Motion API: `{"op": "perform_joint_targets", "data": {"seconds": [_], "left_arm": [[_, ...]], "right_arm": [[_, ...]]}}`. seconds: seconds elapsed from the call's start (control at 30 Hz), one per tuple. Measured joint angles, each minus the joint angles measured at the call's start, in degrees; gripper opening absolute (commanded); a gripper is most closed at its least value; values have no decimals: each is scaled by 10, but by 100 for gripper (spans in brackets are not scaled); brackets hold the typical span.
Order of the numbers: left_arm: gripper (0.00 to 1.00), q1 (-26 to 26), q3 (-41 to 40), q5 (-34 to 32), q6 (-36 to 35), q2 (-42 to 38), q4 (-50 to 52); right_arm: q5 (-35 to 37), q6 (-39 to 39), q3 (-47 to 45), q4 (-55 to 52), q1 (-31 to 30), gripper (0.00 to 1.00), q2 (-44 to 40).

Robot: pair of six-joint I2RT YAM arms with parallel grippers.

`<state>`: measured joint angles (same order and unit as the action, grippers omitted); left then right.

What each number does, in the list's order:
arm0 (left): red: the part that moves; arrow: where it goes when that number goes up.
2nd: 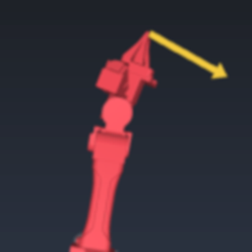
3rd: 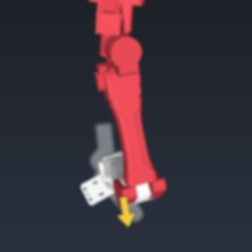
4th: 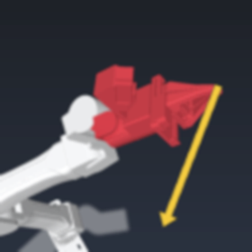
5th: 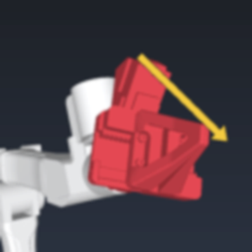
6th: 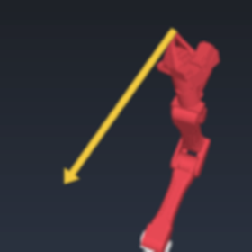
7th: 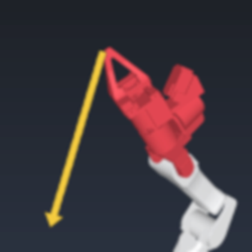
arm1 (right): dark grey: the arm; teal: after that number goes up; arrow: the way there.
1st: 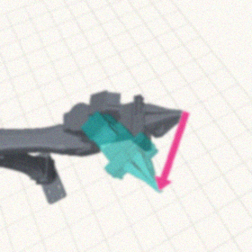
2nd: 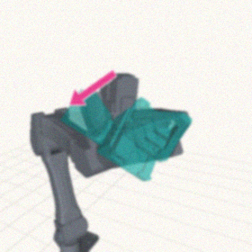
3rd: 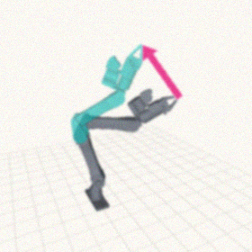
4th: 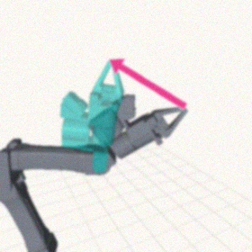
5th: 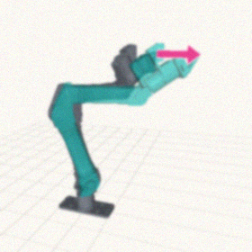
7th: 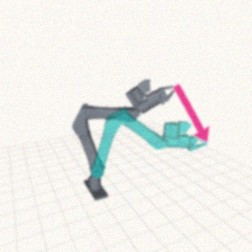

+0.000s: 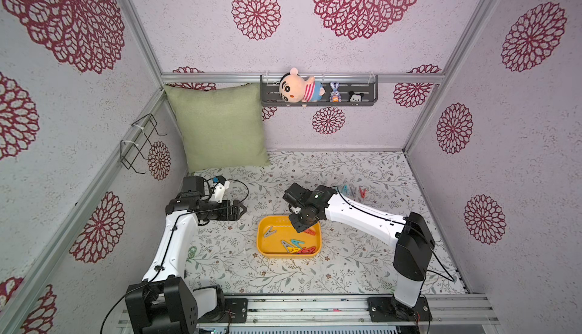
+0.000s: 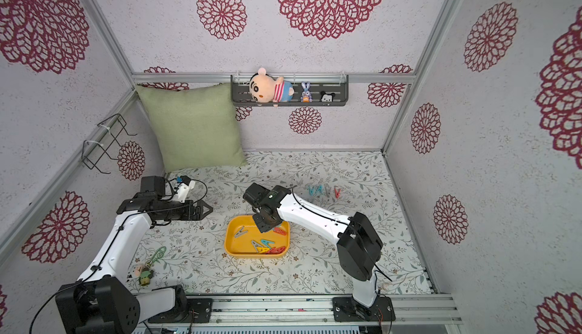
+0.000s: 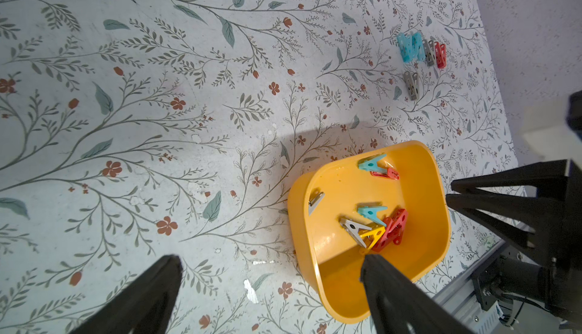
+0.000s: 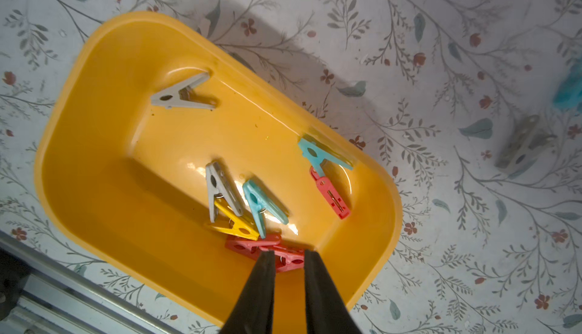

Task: Take the clothespins out of the storage box
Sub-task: Pick up the clothespin from the storage box.

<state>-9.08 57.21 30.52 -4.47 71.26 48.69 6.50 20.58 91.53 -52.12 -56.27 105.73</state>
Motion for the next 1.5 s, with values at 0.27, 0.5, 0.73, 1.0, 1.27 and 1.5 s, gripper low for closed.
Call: {"op": "perform_joint_targets", "data": {"seconds": [0.27, 0.5, 0.73, 1.0, 1.27, 1.5], "left_arm": [[97, -1, 0, 0, 0, 0, 0], [98, -1, 0, 0, 0, 0, 0], [97, -2, 0, -9, 0, 0, 0], [97, -9, 0, -16, 1, 0, 0], [97, -11, 0, -27, 8, -1, -1], [97, -12, 0, -53, 17, -12, -10]], "right_arm": [[15, 0, -23, 14, -17, 23, 35], [8, -6, -43, 44, -32, 23, 44], [-15, -15, -8, 90, -56, 26, 58], [-23, 112, 54, 124, -63, 26, 116], [-24, 335, 6, 164, -67, 27, 104], [-33, 528, -11, 181, -73, 25, 103]]}}
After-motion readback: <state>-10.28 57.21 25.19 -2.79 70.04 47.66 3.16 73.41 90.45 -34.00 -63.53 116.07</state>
